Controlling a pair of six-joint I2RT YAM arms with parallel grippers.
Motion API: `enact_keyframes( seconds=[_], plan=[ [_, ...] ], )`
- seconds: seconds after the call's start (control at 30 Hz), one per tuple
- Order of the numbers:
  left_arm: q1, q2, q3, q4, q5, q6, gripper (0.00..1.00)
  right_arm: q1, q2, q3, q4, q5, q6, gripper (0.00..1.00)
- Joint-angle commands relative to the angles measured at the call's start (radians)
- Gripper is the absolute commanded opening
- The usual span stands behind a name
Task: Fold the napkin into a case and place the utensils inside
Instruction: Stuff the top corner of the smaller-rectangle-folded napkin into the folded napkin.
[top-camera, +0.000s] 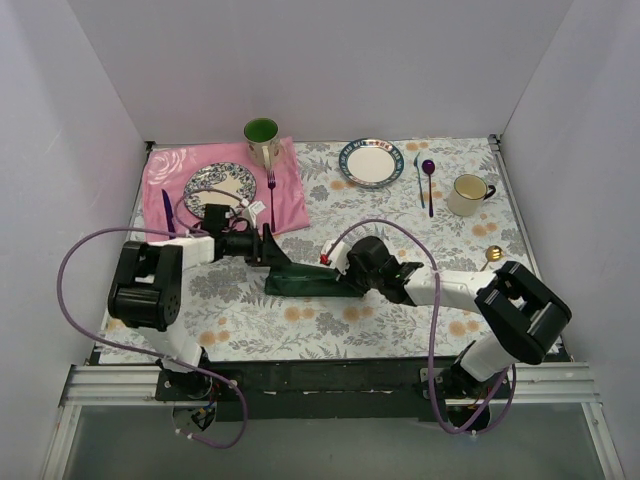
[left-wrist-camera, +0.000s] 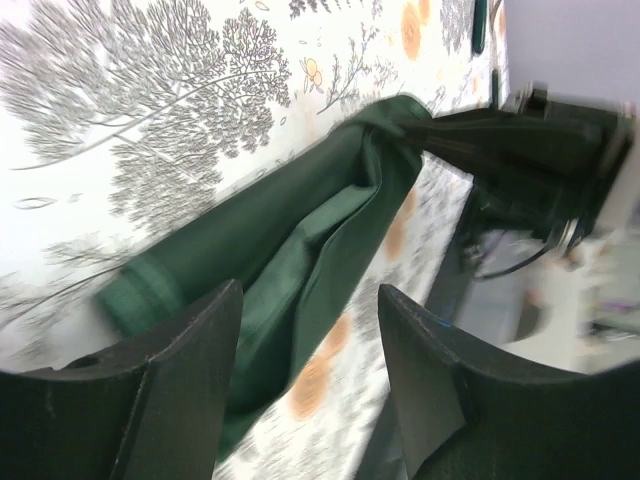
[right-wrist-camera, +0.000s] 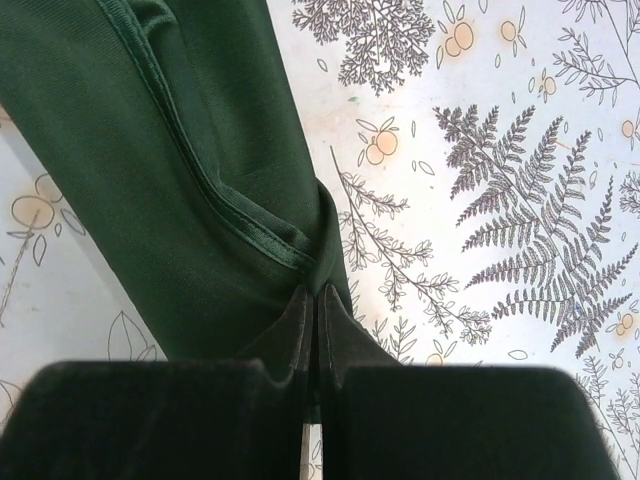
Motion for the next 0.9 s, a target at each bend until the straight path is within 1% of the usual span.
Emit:
enact_keyframes(
  seconds=[0.0,0.03,0.07,0.1,0.13,0.17,0.2,0.27,0.3,0.43,0.5,0.6,0.63,0.67,0.77,0.87],
  plan=[
    [0.079,-0.152,-0.018,-0.104,0.165,0.473,0.57,-0.011,-0.062,-0.061,0.129,-0.063,-0.066,0.01],
    [0.081,-0.166,-0.013,-0.152,0.179,0.554,0.57,-0.011,-0.066,-0.075,0.145,-0.095,-0.093,0.01],
    [0.081,-0.177,-0.003,-0.207,0.194,0.664,0.56,-0.012,-0.073,-0.086,0.161,-0.109,-0.11,0.01],
    [0.081,-0.19,0.002,-0.31,0.22,0.829,0.56,-0.011,-0.085,-0.112,0.197,-0.133,-0.129,0.01],
    [0.081,-0.195,0.004,-0.356,0.225,0.911,0.56,-0.012,-0.091,-0.12,0.208,-0.15,-0.162,0.01],
    [0.079,-0.197,0.002,-0.414,0.231,0.97,0.56,-0.011,-0.1,-0.133,0.228,-0.168,-0.178,0.01],
    [0.079,-0.195,0.001,-0.442,0.237,1.066,0.57,-0.011,-0.112,-0.156,0.266,-0.203,-0.198,0.01],
    [0.053,-0.189,0.004,-0.519,0.219,1.142,0.57,-0.011,-0.113,-0.169,0.291,-0.257,-0.247,0.01],
    [0.043,-0.186,0.004,-0.53,0.199,1.182,0.57,-0.011,-0.116,-0.169,0.288,-0.268,-0.265,0.01],
    [-0.026,-0.19,-0.028,-0.519,0.138,1.168,0.57,-0.011,-0.119,-0.186,0.334,-0.305,-0.316,0.01],
    [-0.052,-0.2,-0.047,-0.47,0.109,1.135,0.57,-0.011,-0.106,-0.181,0.336,-0.302,-0.318,0.01],
    [-0.115,-0.21,-0.059,-0.4,0.054,1.037,0.57,-0.012,-0.09,-0.163,0.324,-0.281,-0.304,0.01],
    [-0.149,-0.209,-0.065,-0.38,0.015,1.011,0.57,-0.011,-0.088,-0.157,0.324,-0.276,-0.299,0.01],
    [-0.161,-0.207,-0.07,-0.334,0.003,0.954,0.57,-0.012,-0.091,-0.158,0.325,-0.273,-0.296,0.01],
    [-0.194,-0.188,-0.07,-0.271,-0.037,0.841,0.57,-0.012,-0.099,-0.161,0.334,-0.267,-0.29,0.01],
    [-0.212,-0.171,-0.073,-0.234,-0.068,0.797,0.57,-0.012,-0.111,-0.173,0.349,-0.27,-0.288,0.01]
  ],
)
